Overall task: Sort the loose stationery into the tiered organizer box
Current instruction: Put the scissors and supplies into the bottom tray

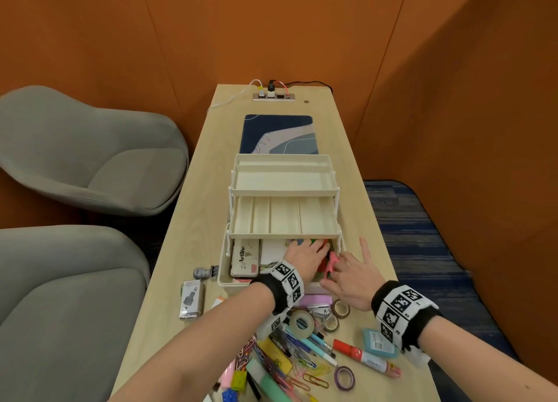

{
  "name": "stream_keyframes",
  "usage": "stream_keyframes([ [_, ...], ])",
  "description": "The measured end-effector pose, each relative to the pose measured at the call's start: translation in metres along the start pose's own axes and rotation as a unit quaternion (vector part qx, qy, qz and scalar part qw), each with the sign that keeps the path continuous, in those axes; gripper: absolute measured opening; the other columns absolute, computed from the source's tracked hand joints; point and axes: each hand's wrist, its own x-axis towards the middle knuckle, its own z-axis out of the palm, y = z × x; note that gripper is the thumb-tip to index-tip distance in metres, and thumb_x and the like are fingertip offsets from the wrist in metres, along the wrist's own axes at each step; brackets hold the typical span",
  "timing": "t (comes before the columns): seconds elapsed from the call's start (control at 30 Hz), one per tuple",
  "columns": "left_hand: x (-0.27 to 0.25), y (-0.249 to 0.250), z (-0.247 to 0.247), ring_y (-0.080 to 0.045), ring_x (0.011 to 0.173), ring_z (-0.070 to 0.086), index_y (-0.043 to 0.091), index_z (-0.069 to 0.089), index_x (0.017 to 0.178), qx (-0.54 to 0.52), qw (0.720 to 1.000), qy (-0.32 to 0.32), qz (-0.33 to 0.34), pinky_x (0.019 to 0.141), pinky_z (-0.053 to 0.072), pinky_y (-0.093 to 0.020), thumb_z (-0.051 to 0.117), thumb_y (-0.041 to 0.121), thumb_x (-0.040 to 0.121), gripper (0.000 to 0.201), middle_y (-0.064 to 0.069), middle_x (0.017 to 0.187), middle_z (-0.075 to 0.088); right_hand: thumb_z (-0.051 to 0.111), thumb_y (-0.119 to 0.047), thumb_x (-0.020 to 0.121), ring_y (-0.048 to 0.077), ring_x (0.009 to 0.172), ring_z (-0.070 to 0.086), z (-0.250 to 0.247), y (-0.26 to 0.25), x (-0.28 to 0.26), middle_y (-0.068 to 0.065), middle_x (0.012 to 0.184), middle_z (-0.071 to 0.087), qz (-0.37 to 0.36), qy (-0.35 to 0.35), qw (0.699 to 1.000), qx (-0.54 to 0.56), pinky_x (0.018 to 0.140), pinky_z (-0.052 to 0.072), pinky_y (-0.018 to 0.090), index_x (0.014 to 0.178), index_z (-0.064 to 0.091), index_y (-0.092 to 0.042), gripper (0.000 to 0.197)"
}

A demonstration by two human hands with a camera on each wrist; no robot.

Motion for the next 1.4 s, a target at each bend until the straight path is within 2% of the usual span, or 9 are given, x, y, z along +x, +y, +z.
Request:
stream_keyframes([
  [0.17, 0.001, 0.001, 0.004, -0.029, 0.137, 0.030, 0.013, 0.010, 0.151, 0.026, 0.999, -0.040, -0.022, 0.106, 0.034, -0.047, 0.049, 0.032, 0.096, 0.071, -0.006, 0.158, 0.013, 0.001, -0.063, 0.092, 0.016, 0.147, 0.000, -0.007, -0.003, 0.004, 0.004, 0.158, 0.016, 0.026, -0.104, 0.991, 0.084, 0.101, -0.027, 0.065, 0.146, 0.033, -0.024, 0.074],
  [0.27, 0.002, 0.000, 0.003, -0.028, 0.138, 0.028, 0.012, 0.009, 0.152, 0.027, 0.999, -0.041, -0.013, 0.107, 0.035, -0.047, 0.047, 0.031, 0.096, 0.070, -0.005, 0.159, 0.012, 0.005, -0.058, 0.095, 0.017, 0.147, 0.005, -0.012, 0.000, 0.007, 0.006, 0.158, 0.018, 0.030, -0.132, 0.981, 0.140, 0.101, -0.024, 0.066, 0.144, 0.034, -0.030, 0.064],
  [0.43, 0.002, -0.002, 0.000, -0.027, 0.136, 0.029, 0.013, 0.009, 0.152, 0.028, 0.999, -0.040, -0.005, 0.106, 0.036, -0.045, 0.049, 0.032, 0.096, 0.071, -0.005, 0.157, 0.015, 0.010, -0.053, 0.098, 0.024, 0.140, 0.024, -0.014, -0.002, 0.001, 0.008, 0.140, 0.046, 0.020, 0.019, 1.000, 0.015, 0.108, -0.018, 0.063, 0.128, 0.056, -0.016, 0.067],
  [0.6, 0.002, -0.005, 0.001, -0.028, 0.135, 0.031, 0.014, 0.011, 0.151, 0.018, 0.999, -0.038, 0.003, 0.105, 0.037, -0.046, 0.051, 0.028, 0.095, 0.071, -0.005, 0.157, 0.017, 0.006, -0.060, 0.094, 0.023, 0.145, 0.011, -0.003, -0.001, 0.001, 0.003, 0.153, 0.029, 0.053, -0.025, 0.998, 0.036, 0.107, -0.018, 0.064, 0.137, 0.047, -0.022, 0.070],
  [0.8, 0.001, -0.008, 0.000, -0.029, 0.136, 0.031, 0.017, 0.010, 0.152, 0.015, 0.998, -0.053, 0.001, 0.107, 0.035, -0.047, 0.054, 0.027, 0.093, 0.074, -0.002, 0.157, 0.014, 0.008, -0.061, 0.093, 0.019, 0.143, 0.012, -0.001, -0.012, 0.014, 0.003, 0.149, 0.034, 0.130, -0.038, 0.983, 0.126, 0.101, -0.022, 0.067, 0.133, 0.052, -0.020, 0.073],
  [1.0, -0.003, -0.008, -0.004, -0.033, 0.125, 0.043, 0.016, 0.019, 0.149, 0.006, 0.999, -0.047, 0.013, 0.101, 0.040, -0.049, 0.054, 0.020, 0.092, 0.067, -0.006, 0.155, 0.015, 0.001, -0.059, 0.092, 0.025, 0.147, 0.005, 0.003, -0.014, 0.003, 0.002, 0.155, 0.026, 0.094, 0.003, 0.994, 0.051, 0.095, -0.035, 0.060, 0.139, 0.044, -0.018, 0.075],
  [1.13, -0.005, -0.010, -0.003, -0.033, 0.126, 0.043, 0.017, 0.014, 0.151, 0.004, 0.998, -0.060, 0.013, 0.102, 0.041, -0.046, 0.053, 0.019, 0.093, 0.070, -0.005, 0.158, 0.008, -0.005, -0.059, 0.084, 0.028, 0.139, 0.027, -0.007, -0.005, 0.002, 0.009, 0.136, 0.050, 0.050, 0.064, 0.997, -0.010, 0.108, -0.020, 0.062, 0.130, 0.053, -0.012, 0.088],
  [1.27, -0.005, -0.010, -0.002, -0.033, 0.127, 0.042, 0.020, 0.011, 0.152, -0.004, 0.997, -0.072, 0.010, 0.102, 0.041, -0.046, 0.051, 0.011, 0.091, 0.073, -0.004, 0.159, 0.004, 0.027, -0.040, 0.097, 0.027, 0.117, 0.049, -0.018, 0.003, 0.003, 0.008, 0.119, 0.058, 0.058, 0.054, 0.996, -0.046, 0.109, -0.012, 0.065, 0.112, 0.059, -0.017, 0.042],
  [1.4, -0.005, -0.011, -0.006, -0.032, 0.123, 0.044, 0.019, 0.014, 0.151, -0.013, 0.998, -0.067, 0.015, 0.099, 0.045, -0.044, 0.055, 0.010, 0.089, 0.075, -0.005, 0.158, 0.008, 0.044, -0.022, 0.094, 0.025, 0.111, 0.051, -0.017, -0.005, 0.004, 0.005, 0.113, 0.058, 0.096, 0.053, 0.994, -0.013, 0.109, 0.012, 0.057, 0.112, 0.059, -0.019, 0.024],
])
